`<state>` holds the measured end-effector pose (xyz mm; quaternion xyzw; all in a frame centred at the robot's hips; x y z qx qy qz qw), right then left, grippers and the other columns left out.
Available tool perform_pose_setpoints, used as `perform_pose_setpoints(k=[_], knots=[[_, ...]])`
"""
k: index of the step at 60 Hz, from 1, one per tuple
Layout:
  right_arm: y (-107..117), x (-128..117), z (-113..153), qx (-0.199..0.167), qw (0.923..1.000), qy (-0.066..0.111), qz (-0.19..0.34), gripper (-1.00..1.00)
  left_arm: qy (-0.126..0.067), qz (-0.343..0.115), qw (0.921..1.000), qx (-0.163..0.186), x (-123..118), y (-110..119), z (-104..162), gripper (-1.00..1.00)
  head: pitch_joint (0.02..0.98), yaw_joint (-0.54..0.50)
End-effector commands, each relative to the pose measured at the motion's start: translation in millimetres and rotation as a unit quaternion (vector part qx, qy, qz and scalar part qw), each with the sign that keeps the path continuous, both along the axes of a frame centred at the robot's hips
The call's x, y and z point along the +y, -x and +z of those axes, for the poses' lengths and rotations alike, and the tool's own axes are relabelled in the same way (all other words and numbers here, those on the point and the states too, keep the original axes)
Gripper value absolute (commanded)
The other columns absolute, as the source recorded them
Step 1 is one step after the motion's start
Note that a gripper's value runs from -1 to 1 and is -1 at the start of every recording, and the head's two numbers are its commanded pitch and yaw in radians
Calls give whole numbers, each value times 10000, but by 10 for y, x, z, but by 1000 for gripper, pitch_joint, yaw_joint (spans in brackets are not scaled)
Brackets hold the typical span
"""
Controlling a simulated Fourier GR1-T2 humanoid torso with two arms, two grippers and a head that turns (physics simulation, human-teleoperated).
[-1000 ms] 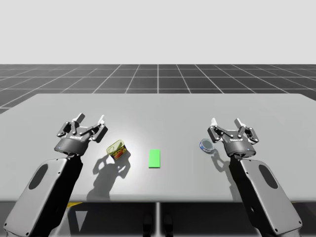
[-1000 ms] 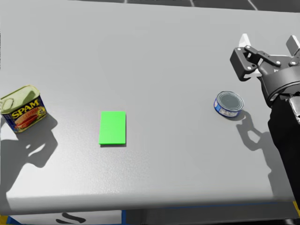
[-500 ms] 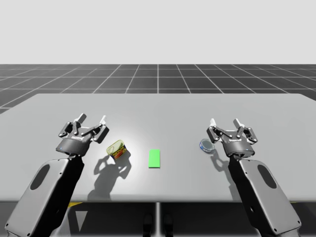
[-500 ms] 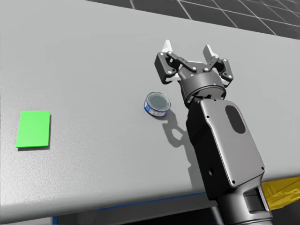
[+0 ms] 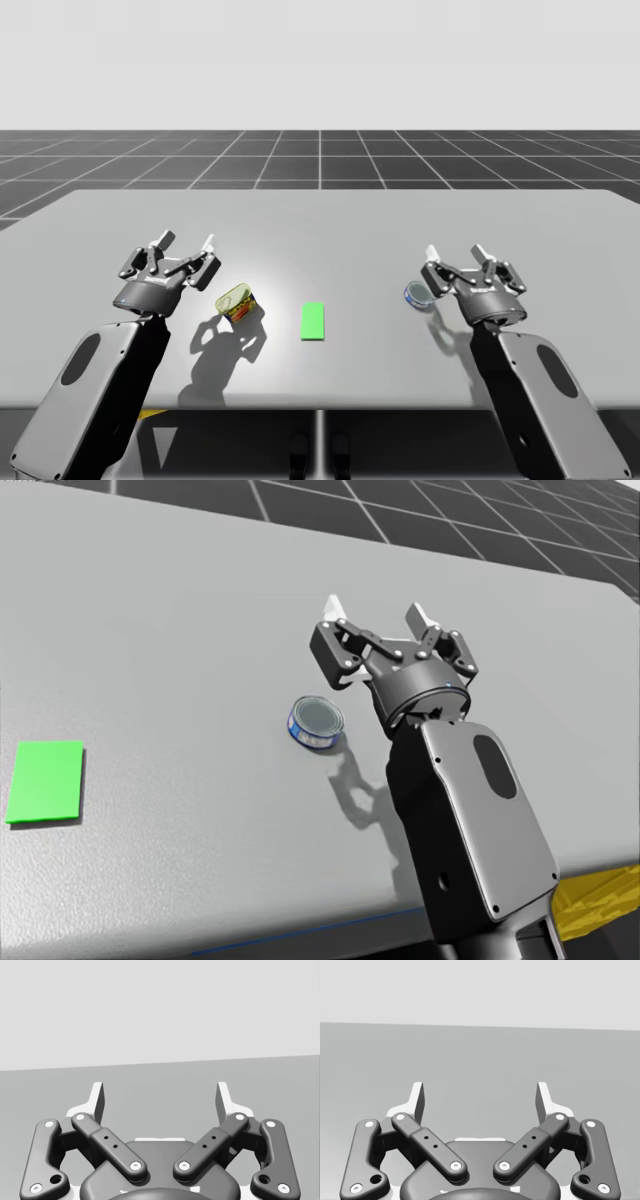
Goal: Look at the card. If it is red, pick the object on the left. If it is green, pick the object on the right.
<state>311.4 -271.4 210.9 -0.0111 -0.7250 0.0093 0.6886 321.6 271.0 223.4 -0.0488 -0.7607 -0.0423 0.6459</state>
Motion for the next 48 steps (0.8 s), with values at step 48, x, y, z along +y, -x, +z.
perform_pose_setpoints(k=[48], knots=[[447, -32, -815, 953, 9896, 63, 1074, -1000, -23, -65, 9999, 98, -26, -23, -49, -1000, 825, -408]])
